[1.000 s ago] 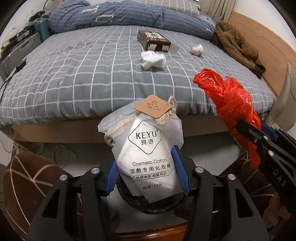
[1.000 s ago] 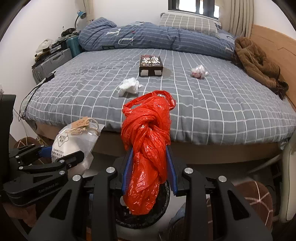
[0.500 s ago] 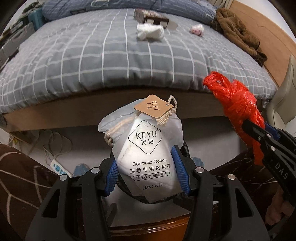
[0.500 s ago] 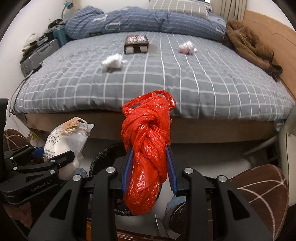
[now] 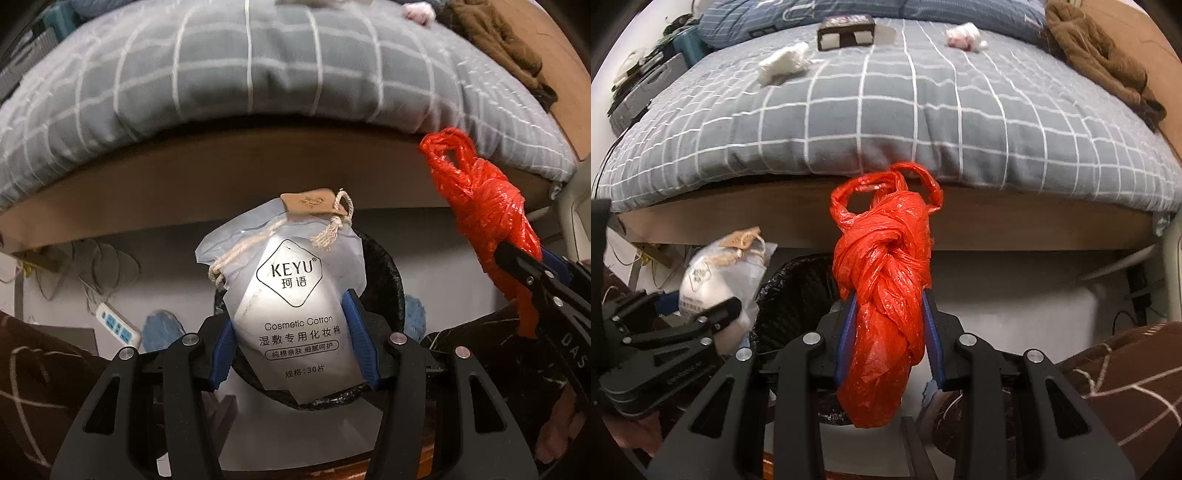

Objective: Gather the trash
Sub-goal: 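Carry the KEYU bag and red plastic bag down over the black bin, then open the left tool to drop the KEYU bag into the bin, then lower the red plastic bag into the bin and open the right tool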

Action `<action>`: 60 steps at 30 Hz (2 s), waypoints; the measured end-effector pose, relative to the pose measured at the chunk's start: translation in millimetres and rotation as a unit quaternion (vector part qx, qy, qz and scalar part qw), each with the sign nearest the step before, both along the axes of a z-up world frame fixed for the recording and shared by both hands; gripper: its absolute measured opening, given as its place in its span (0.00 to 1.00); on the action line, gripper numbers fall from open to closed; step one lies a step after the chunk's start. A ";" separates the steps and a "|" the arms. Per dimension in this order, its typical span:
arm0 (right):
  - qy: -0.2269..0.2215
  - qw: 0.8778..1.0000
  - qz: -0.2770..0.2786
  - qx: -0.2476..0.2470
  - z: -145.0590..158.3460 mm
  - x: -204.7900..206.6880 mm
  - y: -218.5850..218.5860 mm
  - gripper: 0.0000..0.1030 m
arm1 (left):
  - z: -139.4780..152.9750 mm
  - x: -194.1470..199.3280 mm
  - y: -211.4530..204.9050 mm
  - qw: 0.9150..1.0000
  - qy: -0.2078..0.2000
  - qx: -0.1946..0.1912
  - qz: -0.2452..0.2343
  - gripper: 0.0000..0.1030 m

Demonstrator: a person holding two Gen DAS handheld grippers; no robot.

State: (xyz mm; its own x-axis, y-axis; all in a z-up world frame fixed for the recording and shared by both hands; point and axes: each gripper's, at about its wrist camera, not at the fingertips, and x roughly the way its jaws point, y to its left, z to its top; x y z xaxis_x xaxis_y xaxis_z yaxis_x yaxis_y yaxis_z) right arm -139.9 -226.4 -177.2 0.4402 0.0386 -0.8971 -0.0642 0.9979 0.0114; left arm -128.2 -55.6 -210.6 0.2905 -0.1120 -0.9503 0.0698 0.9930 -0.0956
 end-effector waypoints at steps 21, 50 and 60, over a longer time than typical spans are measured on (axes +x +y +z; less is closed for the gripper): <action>0.049 0.998 -0.043 -0.020 -48.8 12.8 -30.1 0.31 | -74.4 32.4 -42.7 0.998 0.064 0.015 -0.024 0.52; 0.099 0.994 0.054 0.000 -74.7 25.5 46.3 0.32 | -49.4 16.0 56.0 0.995 0.034 0.046 0.083 0.94; 0.099 0.993 0.065 0.002 -72.2 25.0 53.4 0.42 | -53.0 11.2 65.2 0.995 0.035 0.046 0.083 0.94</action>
